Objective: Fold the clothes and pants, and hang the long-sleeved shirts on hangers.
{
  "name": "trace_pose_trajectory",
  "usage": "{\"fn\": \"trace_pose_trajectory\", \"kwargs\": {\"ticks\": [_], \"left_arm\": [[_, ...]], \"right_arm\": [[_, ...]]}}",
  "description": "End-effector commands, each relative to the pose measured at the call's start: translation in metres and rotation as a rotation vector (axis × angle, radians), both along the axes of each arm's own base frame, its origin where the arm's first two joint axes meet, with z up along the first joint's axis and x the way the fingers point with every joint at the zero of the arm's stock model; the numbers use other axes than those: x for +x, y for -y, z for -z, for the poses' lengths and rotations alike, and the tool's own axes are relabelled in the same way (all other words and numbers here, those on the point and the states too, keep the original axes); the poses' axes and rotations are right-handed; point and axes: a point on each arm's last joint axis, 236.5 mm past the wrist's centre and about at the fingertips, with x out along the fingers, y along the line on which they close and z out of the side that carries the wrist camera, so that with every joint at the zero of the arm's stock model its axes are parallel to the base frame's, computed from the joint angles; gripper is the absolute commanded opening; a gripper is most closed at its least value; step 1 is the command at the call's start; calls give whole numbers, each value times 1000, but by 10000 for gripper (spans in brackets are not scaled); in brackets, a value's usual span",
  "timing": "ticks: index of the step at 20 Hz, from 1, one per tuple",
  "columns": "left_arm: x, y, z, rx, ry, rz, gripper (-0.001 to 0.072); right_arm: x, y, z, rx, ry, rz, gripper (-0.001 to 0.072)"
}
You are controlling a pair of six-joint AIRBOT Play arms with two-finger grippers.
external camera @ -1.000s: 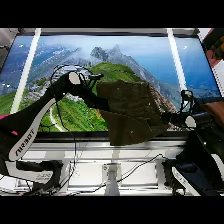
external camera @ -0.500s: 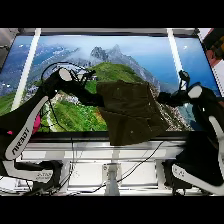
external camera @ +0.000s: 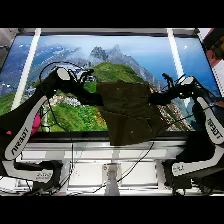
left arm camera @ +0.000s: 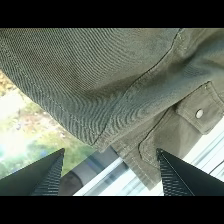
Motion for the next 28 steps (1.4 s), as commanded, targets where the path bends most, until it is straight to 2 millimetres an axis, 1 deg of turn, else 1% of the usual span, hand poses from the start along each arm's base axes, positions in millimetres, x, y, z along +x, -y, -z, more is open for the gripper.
{"fn": "trace_pose_trajectory", "kwargs": {"ticks": [1, 3, 6, 7, 8, 9, 10, 12, 13, 14, 16, 17, 19, 21, 23, 24, 25, 27, 28], "left_arm": [[1, 0, 0, 0, 2, -2, 639], [1, 0, 0, 0, 4, -4, 639], [2, 0, 0, -1, 6, -6, 639], [2, 0, 0, -1, 6, -5, 639], [2, 0, 0, -1, 6, -5, 639], [2, 0, 0, -1, 6, -5, 639], [2, 0, 0, -1, 6, -6, 639], [3, -1, 0, 0, 7, -8, 639], [3, -2, 0, 0, 7, -10, 639], [4, -3, 0, 0, 7, -13, 639], [4, -3, 0, 0, 6, -14, 639], [4, -3, 0, 0, 6, -14, 639], [4, -3, 0, 0, 6, -14, 639], [4, -3, 0, -1, 6, -14, 639], [4, -3, 0, -1, 6, -14, 639], [4, -3, 0, 0, 7, -15, 639], [5, -3, 0, -1, 10, -16, 639], [7, 2, 2, -2, 24, -19, 639], [11, 5, 3, -3, 42, -26, 638]], "right_arm": [[-13, -2, 18, 21, -57, -70, 455], [-15, -8, 17, 26, -46, -116, 383], [-18, -27, 18, 23, -8, -222, 381], [-16, -32, 19, 15, 10, -239, 314], [-14, -37, 20, 7, 24, -247, 194], [-13, -40, 19, 4, 31, -253, 95], [-12, -42, 18, 0, 38, -260, 57], [-8, -40, 10, -8, 60, -263, 56], [-2, -38, 2, -19, 89, -263, 56], [6, -36, -8, -30, 127, -259, 55], [25, -30, -35, -55, 217, -242, 55], [32, -24, -47, -75, 252, -237, 55], [39, -4, -61, -122, 273, -197, 55], [38, 18, -61, -158, 248, -143, 55], [36, 47, -52, -220, 210, -83, 55], [37, 57, -49, -239, 205, -57, 55], [38, 63, -46, -247, 208, -32, 56], [41, 68, -38, -260, 220, -7, 61], [40, 67, -32, -261, 214, -3, 119]]}}
